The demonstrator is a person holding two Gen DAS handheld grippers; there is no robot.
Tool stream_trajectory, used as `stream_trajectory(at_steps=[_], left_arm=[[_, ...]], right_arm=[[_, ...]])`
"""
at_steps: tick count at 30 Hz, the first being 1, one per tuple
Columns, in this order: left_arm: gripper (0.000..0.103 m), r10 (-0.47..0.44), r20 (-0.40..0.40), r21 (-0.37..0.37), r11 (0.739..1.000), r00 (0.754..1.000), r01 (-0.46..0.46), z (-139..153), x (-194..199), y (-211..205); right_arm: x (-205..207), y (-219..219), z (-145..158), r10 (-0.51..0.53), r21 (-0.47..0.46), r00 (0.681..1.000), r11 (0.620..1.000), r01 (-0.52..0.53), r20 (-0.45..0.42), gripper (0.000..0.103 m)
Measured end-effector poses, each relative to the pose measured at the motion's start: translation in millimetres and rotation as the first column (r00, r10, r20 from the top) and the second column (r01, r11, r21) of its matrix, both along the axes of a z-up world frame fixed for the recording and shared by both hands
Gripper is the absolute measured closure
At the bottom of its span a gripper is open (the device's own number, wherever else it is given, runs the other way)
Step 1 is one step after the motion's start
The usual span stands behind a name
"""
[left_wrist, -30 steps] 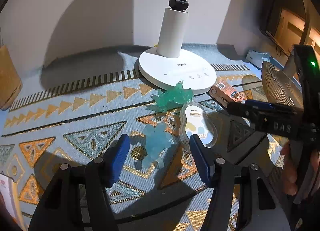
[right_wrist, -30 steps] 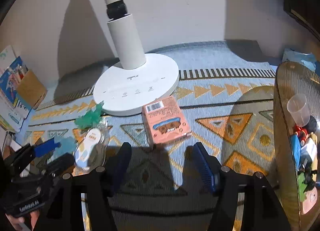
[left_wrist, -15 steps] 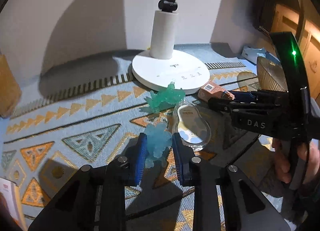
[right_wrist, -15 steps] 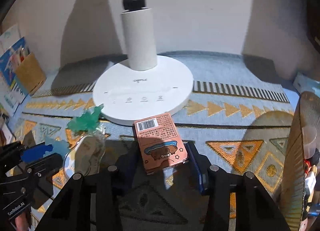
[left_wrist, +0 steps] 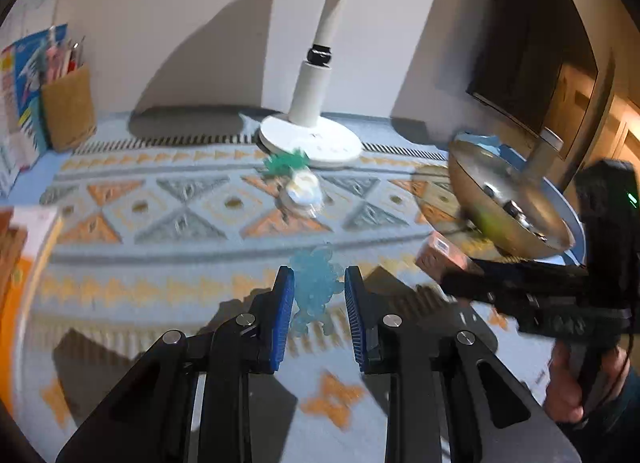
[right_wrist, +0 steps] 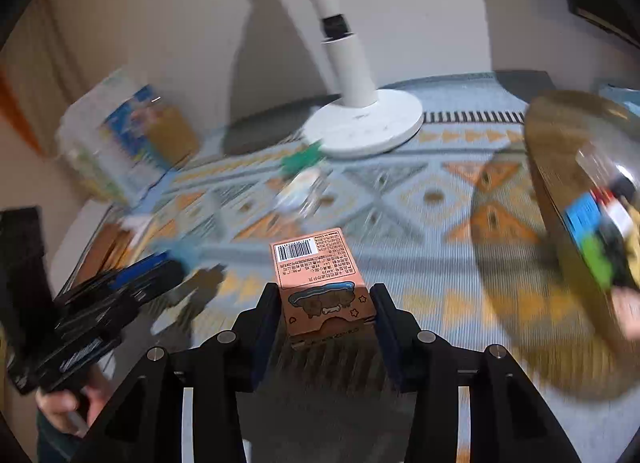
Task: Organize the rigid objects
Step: 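Lift the teal figure and pink box and carry both over the amber bowl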
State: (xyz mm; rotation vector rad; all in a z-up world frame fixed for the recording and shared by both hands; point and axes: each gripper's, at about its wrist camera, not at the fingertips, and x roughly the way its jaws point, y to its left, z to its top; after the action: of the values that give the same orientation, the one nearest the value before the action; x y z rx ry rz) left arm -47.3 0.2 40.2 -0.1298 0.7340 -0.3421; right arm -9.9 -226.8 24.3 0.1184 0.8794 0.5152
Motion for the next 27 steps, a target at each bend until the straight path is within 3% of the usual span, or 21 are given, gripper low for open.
stream_trajectory(at_steps=[5,8,14,22,25,27], left_arm=[[0.080,0.010,-0.021,0.035,0.999,1.000,-0.009,-18.3,-19.7,-19.6],[0.080,0.001,0.009,0.113,0.994,1.000,-0.002,-17.8,-25.9,-34.3],[0.080,-0.027,0.002,0.168,0.985,1.000,0.027,-24.1,-28.4,-44.2],[0.080,-0.051,0.003,0.212,0.976,0.999,0.050,-26.3,-31.5,-53.4],[0.080,-0.047,0.008,0.223,0.974,0.999,0.044,-25.9,-31.8,-55.0],[0.080,-0.047,0.008,0.230,0.972,0.999,0.044,-25.5,-31.8,-56.1]], right_arm=[[-59.0,-8.8,-8.8,0.030,-0.139,0.998,0.990,-0.023,0.046,0.058],[-66.6,-22.9,-24.5,0.015,-0.119,1.000,0.993,-0.015,0.003,0.058],[-76.7,-33.5,-35.5,0.009,-0.099,1.000,0.995,-0.011,-0.021,0.057],[-80.1,-18.2,-35.7,0.035,-0.208,0.999,0.978,-0.027,0.034,0.052],[-90.0,-6.4,-37.6,0.057,-0.303,0.994,0.952,-0.027,0.090,0.058],[-97.5,0.3,-36.4,0.095,-0.295,0.991,0.953,-0.064,0.092,0.060]])
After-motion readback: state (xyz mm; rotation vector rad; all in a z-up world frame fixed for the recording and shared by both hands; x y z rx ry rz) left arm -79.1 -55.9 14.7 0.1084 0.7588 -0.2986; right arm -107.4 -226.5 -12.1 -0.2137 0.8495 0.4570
